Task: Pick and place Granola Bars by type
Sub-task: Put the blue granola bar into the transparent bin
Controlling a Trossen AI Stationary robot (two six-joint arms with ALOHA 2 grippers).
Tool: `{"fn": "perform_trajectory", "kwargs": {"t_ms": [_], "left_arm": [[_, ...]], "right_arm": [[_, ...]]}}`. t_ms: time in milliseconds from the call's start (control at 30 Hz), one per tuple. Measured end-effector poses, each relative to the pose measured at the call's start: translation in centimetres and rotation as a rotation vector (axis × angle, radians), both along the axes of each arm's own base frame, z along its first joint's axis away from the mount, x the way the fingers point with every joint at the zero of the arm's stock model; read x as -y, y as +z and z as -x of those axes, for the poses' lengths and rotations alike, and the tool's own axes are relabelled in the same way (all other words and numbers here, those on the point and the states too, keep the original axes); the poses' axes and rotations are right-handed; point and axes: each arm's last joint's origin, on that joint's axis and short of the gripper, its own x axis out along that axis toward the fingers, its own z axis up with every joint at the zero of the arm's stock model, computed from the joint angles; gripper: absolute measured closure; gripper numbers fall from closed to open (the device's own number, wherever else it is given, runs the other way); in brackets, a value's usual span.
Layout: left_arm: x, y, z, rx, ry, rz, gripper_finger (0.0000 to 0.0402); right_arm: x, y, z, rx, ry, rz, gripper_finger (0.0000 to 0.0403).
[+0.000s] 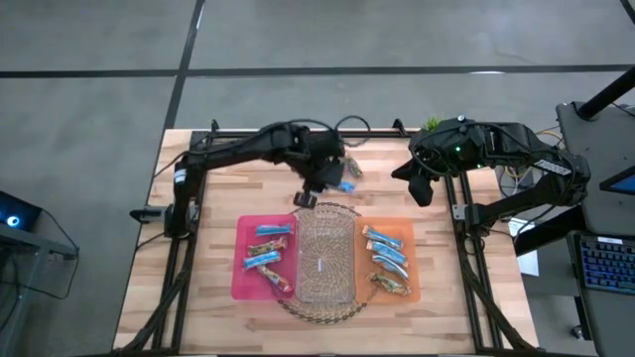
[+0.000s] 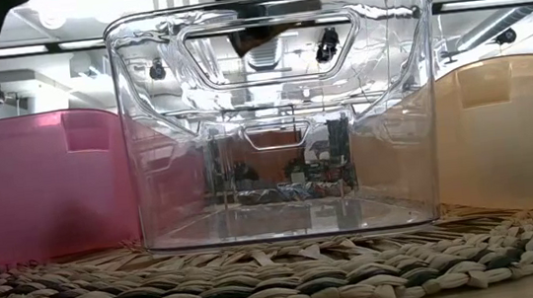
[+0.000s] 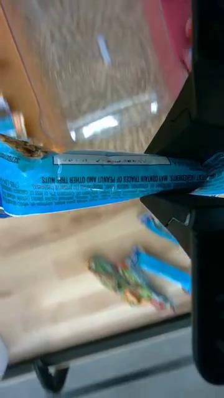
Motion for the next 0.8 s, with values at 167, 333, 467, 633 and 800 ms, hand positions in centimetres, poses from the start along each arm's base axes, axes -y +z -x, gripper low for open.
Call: {"fn": "perform_trajectory", "kwargs": {"t_ms": [167, 333, 467, 633, 800], "left_arm": [[2.8, -0.6, -0.4, -0.017, 0.052, 0.071, 0.0338], [4.4, -2.4, -0.9, -0.052, 0.098, 0.131, 0.0338], [4.7, -4.2, -1.4, -0.082, 0.146, 0.227, 0.0338], [5.0, -6.9, -1.5, -0.158, 0.17, 0.318, 0.0338], [5.8, -8.9, -1.6, -0.194, 0.165, 0.329, 0.0338]], "right_arm": [[0.0, 0.0, 0.0, 0.0, 0.004, 0.004, 0.039], [0.0, 0.0, 0.0, 0.0, 0.004, 0.004, 0.039], [0.0, 0.0, 0.0, -0.001, 0.008, 0.01, 0.039], [0.0, 0.0, 0.0, -0.002, 0.009, 0.01, 0.039], [0.0, 0.0, 0.0, -0.002, 0.016, 0.018, 0.039]]}}
